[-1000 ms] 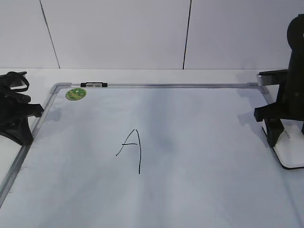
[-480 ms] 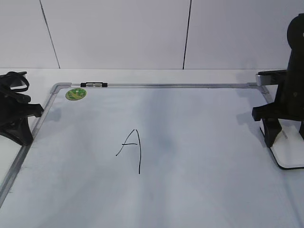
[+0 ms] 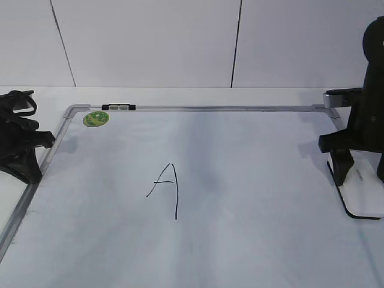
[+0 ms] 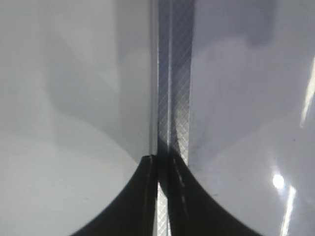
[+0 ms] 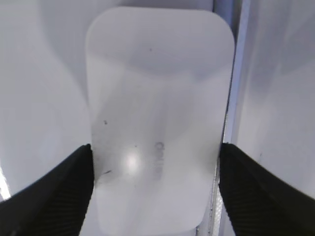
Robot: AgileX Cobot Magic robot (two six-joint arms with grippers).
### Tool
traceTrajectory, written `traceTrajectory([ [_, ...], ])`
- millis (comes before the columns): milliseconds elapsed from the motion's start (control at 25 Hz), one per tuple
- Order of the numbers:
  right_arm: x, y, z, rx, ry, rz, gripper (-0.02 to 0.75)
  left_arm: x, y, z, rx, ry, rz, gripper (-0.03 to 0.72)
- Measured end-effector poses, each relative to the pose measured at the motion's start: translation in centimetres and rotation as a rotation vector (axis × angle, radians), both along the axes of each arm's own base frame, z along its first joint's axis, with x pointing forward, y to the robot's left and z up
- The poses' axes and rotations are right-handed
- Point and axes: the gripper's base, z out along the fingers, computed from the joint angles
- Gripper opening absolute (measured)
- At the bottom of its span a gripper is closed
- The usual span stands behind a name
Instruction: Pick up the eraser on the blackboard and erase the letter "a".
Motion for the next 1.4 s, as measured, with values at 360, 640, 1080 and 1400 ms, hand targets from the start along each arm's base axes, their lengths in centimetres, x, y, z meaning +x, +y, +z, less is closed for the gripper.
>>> traceTrajectory([
  [360,0.0,0.0,0.0,0.0,0.0,0.0,0.603,0.0,0.0,0.0,0.0,0.0,0.0,0.034],
  [640,0.8,0.1,1.3,0.005,-0.03,-0.005,0.603,0.0,0.0,0.0,0.0,-0.002,0.0,0.037],
  [1080,2.0,0.8,4.4,0.074,-0.13,0.008,0.603,0.0,0.0,0.0,0.0,-0.002,-0.001,0.048],
  [1400,1.8,0.8,5.2,0.078,-0.144,0.013,0.597,0.0,0.0,0.0,0.002,-0.005,-0.004,0.078],
])
